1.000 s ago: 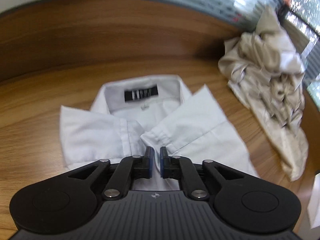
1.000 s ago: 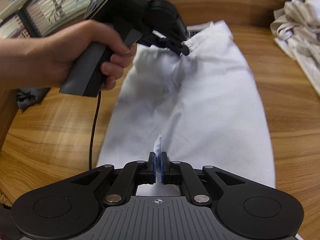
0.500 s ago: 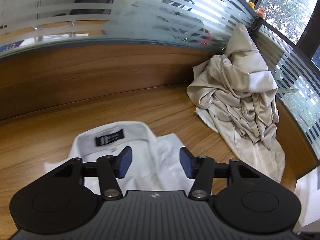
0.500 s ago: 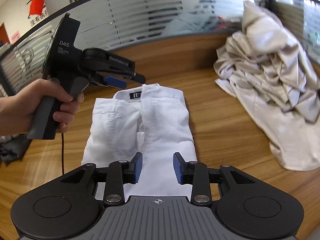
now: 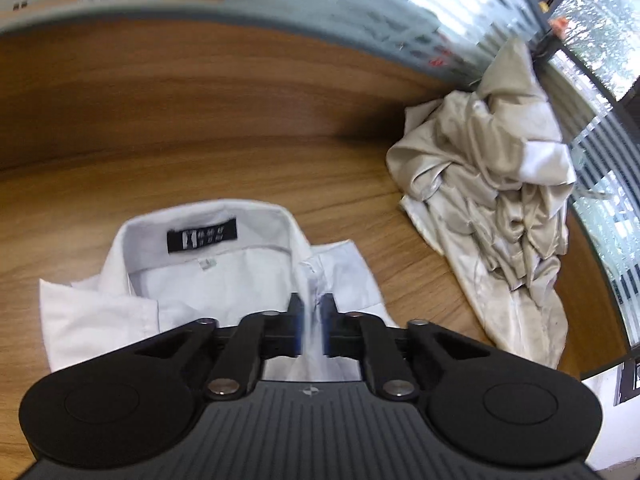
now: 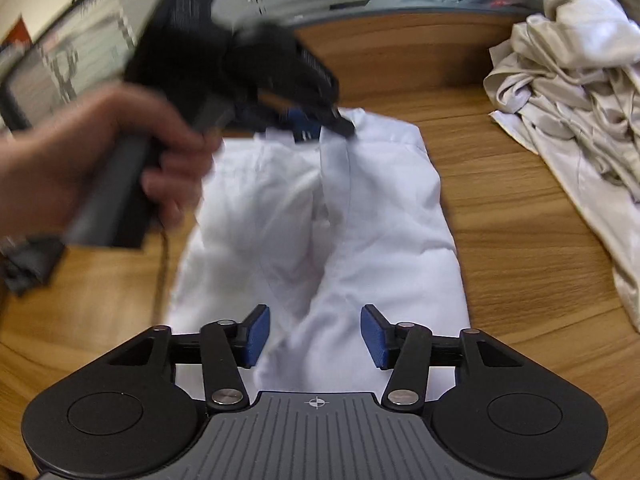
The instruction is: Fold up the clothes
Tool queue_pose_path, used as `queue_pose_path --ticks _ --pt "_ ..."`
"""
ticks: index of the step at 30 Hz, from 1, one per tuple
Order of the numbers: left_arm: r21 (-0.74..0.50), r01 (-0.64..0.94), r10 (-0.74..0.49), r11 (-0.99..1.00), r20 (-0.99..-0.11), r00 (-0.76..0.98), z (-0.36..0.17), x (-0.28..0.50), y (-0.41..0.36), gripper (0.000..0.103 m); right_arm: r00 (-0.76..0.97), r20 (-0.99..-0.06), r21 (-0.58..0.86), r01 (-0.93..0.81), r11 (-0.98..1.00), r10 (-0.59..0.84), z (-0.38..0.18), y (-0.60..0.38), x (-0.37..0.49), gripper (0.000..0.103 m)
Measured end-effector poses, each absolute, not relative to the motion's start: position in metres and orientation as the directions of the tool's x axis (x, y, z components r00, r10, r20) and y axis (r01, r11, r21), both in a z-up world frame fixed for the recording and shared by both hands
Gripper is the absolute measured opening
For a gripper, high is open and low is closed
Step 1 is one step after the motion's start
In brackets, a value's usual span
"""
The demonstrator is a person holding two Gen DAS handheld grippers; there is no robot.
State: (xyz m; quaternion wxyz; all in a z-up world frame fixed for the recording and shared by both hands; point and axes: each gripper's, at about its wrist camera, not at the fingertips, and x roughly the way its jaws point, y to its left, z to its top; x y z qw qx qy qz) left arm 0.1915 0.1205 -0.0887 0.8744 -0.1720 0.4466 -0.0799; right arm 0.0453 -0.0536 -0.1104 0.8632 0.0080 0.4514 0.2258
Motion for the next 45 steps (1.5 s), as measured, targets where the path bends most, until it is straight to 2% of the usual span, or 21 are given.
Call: queue_pose_path --ticks 1,2,5,10,14,18,20,22,24,26,28,34,37,39,45 --pt "-0.372 -0.015 -0.290 0.928 -0.746 0.599 -0.083 0.188 0.121 0.005 0.494 -0.780 0.203 -0.383 0.901 0.385 -0.112 -0.051 0.043 0.031" --pt "-0.366 -0.013 -0.283 0.931 -0.741 0.610 -0.077 0.185 0.120 0.003 0.497 -0.783 0.187 -0.383 0.904 0.373 -0.114 -0.049 0.042 0.008" --pt "-0.338 0.016 -0.269 0.941 -0.717 0.643 -0.056 0.170 0.123 0.002 0.510 -0.782 0.163 -0.388 0.907 0.359 -0.114 -0.049 0.037 0.005" --pt "-0.247 0.033 -0.208 0.969 -0.729 0.652 -0.055 0.140 0.140 0.002 0.492 -0.764 0.195 -0.441 0.876 0.418 -0.094 -0.053 0.023 0.005" --pt "-0.208 -0.019 -0.154 0.978 -0.779 0.608 -0.093 0.134 0.156 0.002 0.423 -0.793 0.223 -0.468 0.855 0.438 -0.117 -0.046 0.030 0.005" --pt "-0.206 -0.033 -0.145 0.978 -0.788 0.599 -0.117 0.139 0.155 0.002 0.379 -0.804 0.235 -0.505 0.830 0.458 -0.125 -0.041 0.038 0.007" --pt "-0.199 -0.028 -0.142 0.980 -0.783 0.606 -0.121 0.141 0.150 0.002 0.409 -0.783 0.224 -0.518 0.826 0.469 -0.110 -0.045 0.043 0.008" --pt "-0.200 -0.030 -0.141 0.979 -0.784 0.604 -0.125 0.143 0.147 0.002 0.470 -0.748 0.202 -0.512 0.835 0.469 -0.094 -0.053 0.051 0.016" --pt "-0.204 -0.035 -0.142 0.978 -0.785 0.603 -0.130 0.144 0.146 0.002 0.536 -0.717 0.170 -0.485 0.858 0.445 -0.085 -0.059 0.062 0.018" --pt "-0.205 -0.033 -0.144 0.978 -0.785 0.602 -0.132 0.145 0.145 0.002 0.572 -0.718 0.138 -0.441 0.887 0.397 -0.090 -0.061 0.079 0.024" --pt "-0.205 -0.027 -0.148 0.978 -0.783 0.604 -0.131 0.146 0.145 0.004 0.575 -0.734 0.125 -0.408 0.904 0.361 -0.106 -0.061 0.094 0.024" --pt "-0.216 -0.007 -0.163 0.976 -0.756 0.634 -0.110 0.144 0.146 0.011 0.548 -0.779 0.059 -0.421 0.905 0.306 -0.145 -0.059 0.101 0.024" --pt "-0.200 0.040 -0.172 0.979 -0.705 0.687 -0.086 0.143 0.138 0.027 0.550 -0.782 0.055 -0.407 0.912 0.293 -0.150 -0.060 0.100 0.024" --pt "-0.190 0.091 -0.198 0.978 -0.684 0.702 -0.077 0.150 0.128 0.043 0.552 -0.784 0.052 -0.398 0.916 0.285 -0.153 -0.060 0.099 0.025" --pt "-0.207 0.180 -0.274 0.962 -0.710 0.648 -0.086 0.195 0.102 0.045 0.573 -0.768 0.070 -0.368 0.927 0.286 -0.140 -0.060 0.087 0.034"
